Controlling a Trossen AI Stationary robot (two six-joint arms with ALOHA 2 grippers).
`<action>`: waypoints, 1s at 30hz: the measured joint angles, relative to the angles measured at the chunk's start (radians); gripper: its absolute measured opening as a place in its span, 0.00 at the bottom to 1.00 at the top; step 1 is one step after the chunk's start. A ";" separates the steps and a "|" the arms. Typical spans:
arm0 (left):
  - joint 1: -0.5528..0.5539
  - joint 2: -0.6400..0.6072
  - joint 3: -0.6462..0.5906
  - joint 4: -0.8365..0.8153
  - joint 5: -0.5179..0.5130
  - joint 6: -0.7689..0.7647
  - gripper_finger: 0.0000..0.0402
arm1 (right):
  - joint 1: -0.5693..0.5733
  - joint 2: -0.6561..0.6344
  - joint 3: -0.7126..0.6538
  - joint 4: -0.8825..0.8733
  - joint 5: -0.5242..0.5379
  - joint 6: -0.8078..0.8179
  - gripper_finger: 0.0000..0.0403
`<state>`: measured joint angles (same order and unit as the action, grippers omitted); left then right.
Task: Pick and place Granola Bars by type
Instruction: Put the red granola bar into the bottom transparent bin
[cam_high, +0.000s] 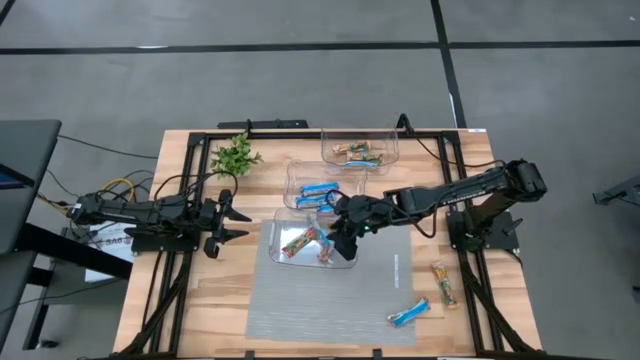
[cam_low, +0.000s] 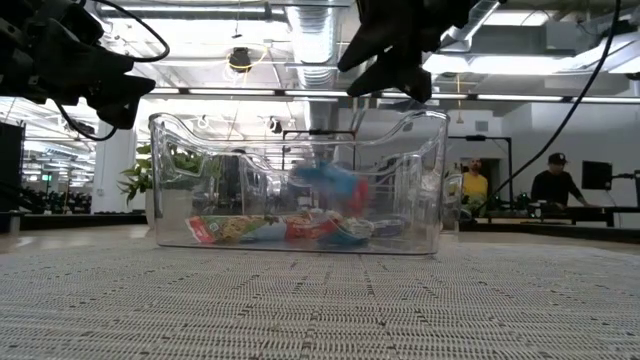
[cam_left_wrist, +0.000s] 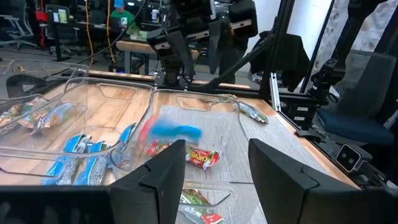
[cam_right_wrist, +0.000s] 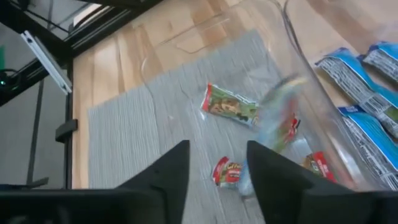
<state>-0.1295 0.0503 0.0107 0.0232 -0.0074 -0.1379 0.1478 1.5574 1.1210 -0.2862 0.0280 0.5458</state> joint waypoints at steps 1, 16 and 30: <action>0.000 0.000 0.000 0.000 0.000 0.000 0.42 | 0.001 0.000 0.000 0.000 0.000 0.005 0.41; 0.000 0.000 0.000 0.000 0.000 0.002 0.42 | 0.089 -0.015 0.000 -0.060 -0.417 -0.035 0.54; 0.000 0.000 0.000 0.000 0.000 0.003 0.42 | 0.407 -0.120 0.001 -0.482 -0.467 -0.109 0.53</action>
<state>-0.1295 0.0502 0.0109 0.0231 -0.0074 -0.1349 0.5544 1.4377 1.1217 -0.7686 -0.4386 0.4364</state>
